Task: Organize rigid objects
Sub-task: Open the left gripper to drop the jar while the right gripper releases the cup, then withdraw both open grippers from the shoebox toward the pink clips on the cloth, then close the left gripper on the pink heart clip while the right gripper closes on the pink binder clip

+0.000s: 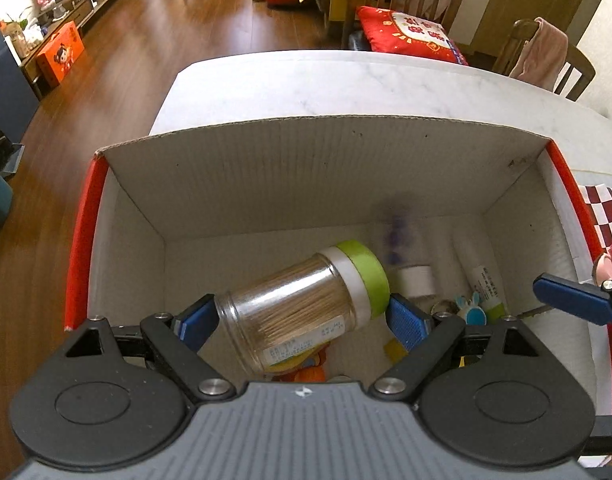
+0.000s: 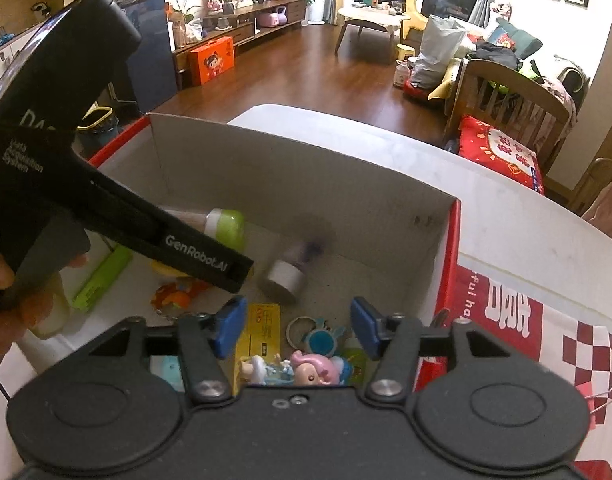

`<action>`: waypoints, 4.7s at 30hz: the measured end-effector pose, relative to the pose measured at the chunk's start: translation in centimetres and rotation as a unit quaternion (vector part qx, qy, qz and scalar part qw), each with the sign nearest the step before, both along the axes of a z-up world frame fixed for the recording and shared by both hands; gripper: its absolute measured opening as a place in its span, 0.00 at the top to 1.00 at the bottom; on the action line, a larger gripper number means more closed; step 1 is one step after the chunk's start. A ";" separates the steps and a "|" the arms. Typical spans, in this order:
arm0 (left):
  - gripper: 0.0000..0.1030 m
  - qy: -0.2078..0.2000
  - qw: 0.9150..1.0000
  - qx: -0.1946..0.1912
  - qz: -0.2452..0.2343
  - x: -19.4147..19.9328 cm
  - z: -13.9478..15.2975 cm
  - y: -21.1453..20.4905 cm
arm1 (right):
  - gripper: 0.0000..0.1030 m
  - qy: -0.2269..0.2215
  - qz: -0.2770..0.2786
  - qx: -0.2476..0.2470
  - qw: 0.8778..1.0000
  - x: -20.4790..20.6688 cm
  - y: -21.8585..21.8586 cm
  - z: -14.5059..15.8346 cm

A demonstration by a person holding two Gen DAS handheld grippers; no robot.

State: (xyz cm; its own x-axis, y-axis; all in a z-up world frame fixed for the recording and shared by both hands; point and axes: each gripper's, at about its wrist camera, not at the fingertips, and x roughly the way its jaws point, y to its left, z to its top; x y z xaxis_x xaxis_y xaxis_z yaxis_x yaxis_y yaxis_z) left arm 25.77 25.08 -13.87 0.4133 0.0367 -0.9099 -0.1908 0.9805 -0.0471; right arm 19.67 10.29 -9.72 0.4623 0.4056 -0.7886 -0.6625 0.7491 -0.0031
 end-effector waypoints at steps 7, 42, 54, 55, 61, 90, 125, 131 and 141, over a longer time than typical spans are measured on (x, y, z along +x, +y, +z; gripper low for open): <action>0.12 -0.021 1.000 0.006 -0.001 -1.3 1.1 -0.4 | 0.39 0.000 0.012 0.005 1.000 -0.9 -0.4 0.6; 0.09 -0.143 0.990 -0.012 0.005 -10.6 10.3 -6.3 | 0.04 -0.027 0.049 0.096 0.994 -6.8 -9.0 7.4; 0.02 -0.180 0.983 -0.027 0.004 -11.4 11.7 -11.8 | 0.01 -0.044 0.031 0.103 0.993 -7.3 -16.6 8.2; 0.02 -0.182 0.983 -0.026 0.005 -11.4 11.6 -12.4 | 0.01 -0.047 0.028 0.101 0.993 -7.2 -17.4 8.1; 0.02 -0.186 0.982 -0.017 -0.003 -11.2 10.9 -16.2 | 0.01 -0.060 0.000 0.086 0.994 -6.7 -22.6 7.3; 0.02 -0.186 0.980 0.026 -0.073 -4.7 1.3 -32.6 | 0.04 0.017 -0.096 0.068 0.993 4.7 -32.4 1.1; 0.07 -0.149 0.979 0.066 -0.127 3.5 -5.9 -36.0 | 0.50 0.121 -0.079 0.055 0.988 12.2 -25.9 -5.5; 0.15 -0.142 0.980 0.053 -0.129 4.0 -6.3 -35.9 | 0.61 0.122 -0.081 0.060 0.987 12.3 -25.9 -5.5; 0.33 -0.140 0.981 0.038 -0.128 4.7 -6.0 -36.0 | 0.69 0.116 -0.106 0.071 0.985 12.3 -26.6 -5.2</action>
State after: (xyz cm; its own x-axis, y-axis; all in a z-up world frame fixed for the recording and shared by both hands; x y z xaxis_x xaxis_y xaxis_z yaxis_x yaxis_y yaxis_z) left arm 30.48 -10.90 -19.85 0.6505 -0.0374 -0.7586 0.0718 0.9973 0.0124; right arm 31.99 -16.28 -14.89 0.3626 0.4338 -0.8248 -0.4614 0.8525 0.2455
